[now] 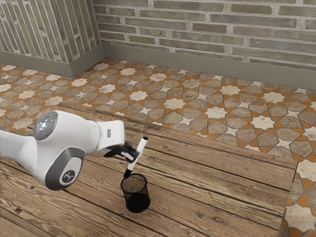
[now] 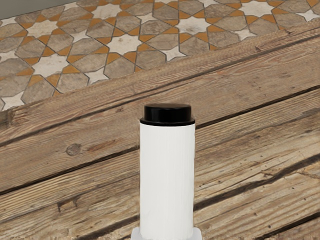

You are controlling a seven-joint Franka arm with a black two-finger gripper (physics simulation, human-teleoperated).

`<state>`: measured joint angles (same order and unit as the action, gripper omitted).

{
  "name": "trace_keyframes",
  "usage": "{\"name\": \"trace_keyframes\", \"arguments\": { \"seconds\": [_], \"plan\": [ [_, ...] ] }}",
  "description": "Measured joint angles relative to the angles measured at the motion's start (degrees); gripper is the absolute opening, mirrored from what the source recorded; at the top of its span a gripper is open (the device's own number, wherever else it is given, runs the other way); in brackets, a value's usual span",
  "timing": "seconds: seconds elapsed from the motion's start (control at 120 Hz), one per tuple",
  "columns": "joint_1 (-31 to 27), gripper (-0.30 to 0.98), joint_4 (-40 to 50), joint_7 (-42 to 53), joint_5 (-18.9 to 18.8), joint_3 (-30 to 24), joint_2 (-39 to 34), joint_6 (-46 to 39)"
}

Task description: Put the marker into the pen holder.

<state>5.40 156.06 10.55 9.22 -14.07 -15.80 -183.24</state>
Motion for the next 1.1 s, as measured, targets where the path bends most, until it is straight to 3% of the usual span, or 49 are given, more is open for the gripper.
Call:
{"name": "trace_keyframes", "arguments": {
  "seconds": [0.45,0.658,0.833,0.933,1.017,1.1],
  "plan": [
    [0.0,-0.09,0.3,1.4,0.8,-1.2,5.0,-3.0],
    [0.0,0.34,0.3,1.2,0.5,-1.2,5.0,-2.9],
    [-0.1,0.53,-1.5,1.0,0.3,-1.2,4.6,-0.8],
    [0.0,0.59,-16.6,1.0,-0.1,2.6,5.9,14.6],
    [-0.2,0.62,-39.8,0.9,-2.4,9.4,17.1,35.6],
    [-1.9,0.64,-55.5,0.2,-5.2,13.2,21.2,53.4]
  ]
}}
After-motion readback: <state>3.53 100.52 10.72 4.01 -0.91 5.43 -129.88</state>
